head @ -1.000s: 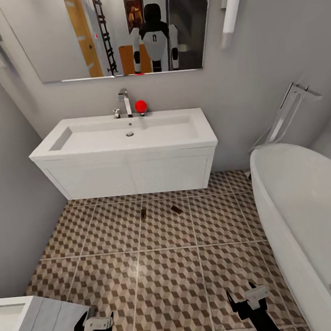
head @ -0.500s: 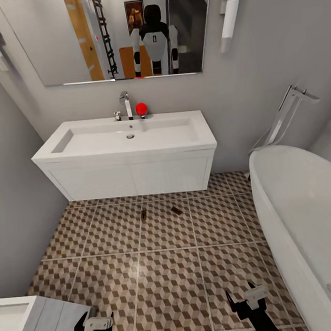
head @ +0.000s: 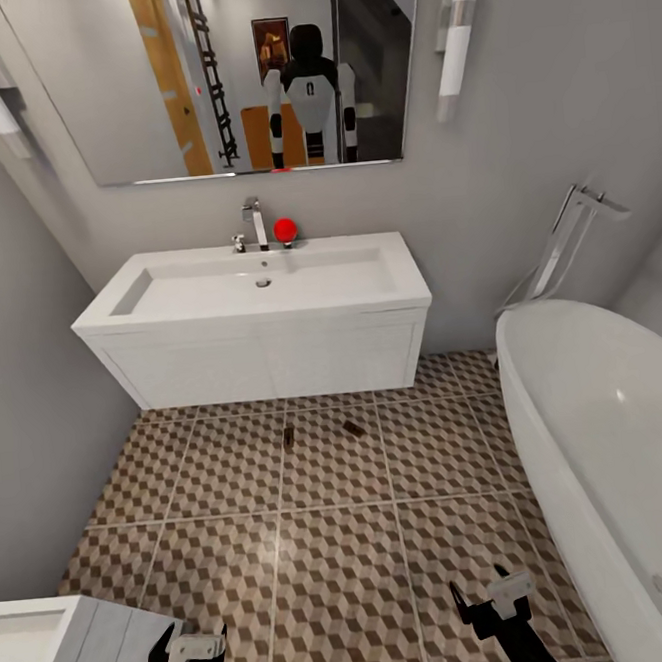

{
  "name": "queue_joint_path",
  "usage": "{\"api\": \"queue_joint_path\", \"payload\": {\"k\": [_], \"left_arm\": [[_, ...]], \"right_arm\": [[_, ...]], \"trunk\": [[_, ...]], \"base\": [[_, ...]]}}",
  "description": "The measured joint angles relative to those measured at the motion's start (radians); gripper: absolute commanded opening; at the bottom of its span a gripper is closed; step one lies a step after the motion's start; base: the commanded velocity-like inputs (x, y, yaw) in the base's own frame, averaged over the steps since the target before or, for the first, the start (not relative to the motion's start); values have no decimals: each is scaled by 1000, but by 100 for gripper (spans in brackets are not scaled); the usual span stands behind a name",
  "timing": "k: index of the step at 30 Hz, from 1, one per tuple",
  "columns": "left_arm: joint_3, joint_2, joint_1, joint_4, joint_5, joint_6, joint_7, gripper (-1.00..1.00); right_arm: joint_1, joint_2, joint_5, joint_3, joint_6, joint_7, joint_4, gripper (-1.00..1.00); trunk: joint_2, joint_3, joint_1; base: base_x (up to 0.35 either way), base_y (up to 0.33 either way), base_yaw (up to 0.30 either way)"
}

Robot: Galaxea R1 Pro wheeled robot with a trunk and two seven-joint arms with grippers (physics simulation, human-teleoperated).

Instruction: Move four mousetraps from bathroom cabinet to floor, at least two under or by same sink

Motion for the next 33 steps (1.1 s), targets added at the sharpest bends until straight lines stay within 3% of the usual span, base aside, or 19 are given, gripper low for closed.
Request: {"api": "queue_joint_path", "payload": {"k": [33], "left_arm": [[0, 0, 0, 0, 0, 27, 0, 100]], "right_arm": [[0, 0, 0, 0, 0, -1, 0, 100]], "trunk": [[231, 158, -127]], "base": [[0, 0, 0]]}}
